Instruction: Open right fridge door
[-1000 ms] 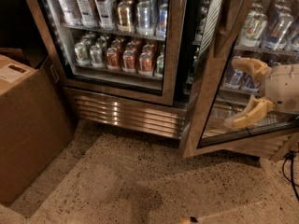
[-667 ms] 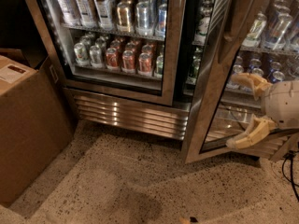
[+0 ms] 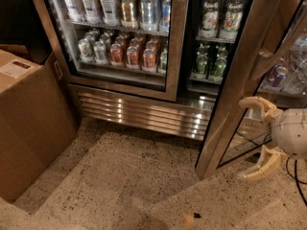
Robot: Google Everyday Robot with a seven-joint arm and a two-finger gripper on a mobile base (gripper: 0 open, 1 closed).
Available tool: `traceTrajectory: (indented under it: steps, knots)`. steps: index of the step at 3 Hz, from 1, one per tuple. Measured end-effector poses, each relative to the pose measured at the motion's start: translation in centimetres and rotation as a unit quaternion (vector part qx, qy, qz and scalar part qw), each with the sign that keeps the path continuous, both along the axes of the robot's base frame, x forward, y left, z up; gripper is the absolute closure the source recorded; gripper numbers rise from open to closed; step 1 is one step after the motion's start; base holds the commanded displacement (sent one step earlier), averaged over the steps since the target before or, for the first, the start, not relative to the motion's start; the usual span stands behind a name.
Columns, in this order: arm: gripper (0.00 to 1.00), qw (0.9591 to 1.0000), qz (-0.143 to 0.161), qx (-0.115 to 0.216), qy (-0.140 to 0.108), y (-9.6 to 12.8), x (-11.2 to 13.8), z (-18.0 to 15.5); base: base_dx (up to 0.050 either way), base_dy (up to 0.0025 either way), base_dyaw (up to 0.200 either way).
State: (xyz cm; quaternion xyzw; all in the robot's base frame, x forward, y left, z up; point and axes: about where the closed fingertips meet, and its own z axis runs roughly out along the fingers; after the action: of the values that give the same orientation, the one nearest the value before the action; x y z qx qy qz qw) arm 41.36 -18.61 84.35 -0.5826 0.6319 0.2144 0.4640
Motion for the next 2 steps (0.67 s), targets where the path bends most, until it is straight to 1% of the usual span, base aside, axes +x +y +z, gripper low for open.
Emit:
traceTrajectory:
  steps: [1,2]
  knots:
    - [0.0,1.0,0.0,0.0,0.0,0.0,0.0,0.0,-0.05,-0.00007,0.001]
    - [0.0,1.0,0.0,0.0,0.0,0.0,0.0,0.0,-0.05,0.00038,-0.003]
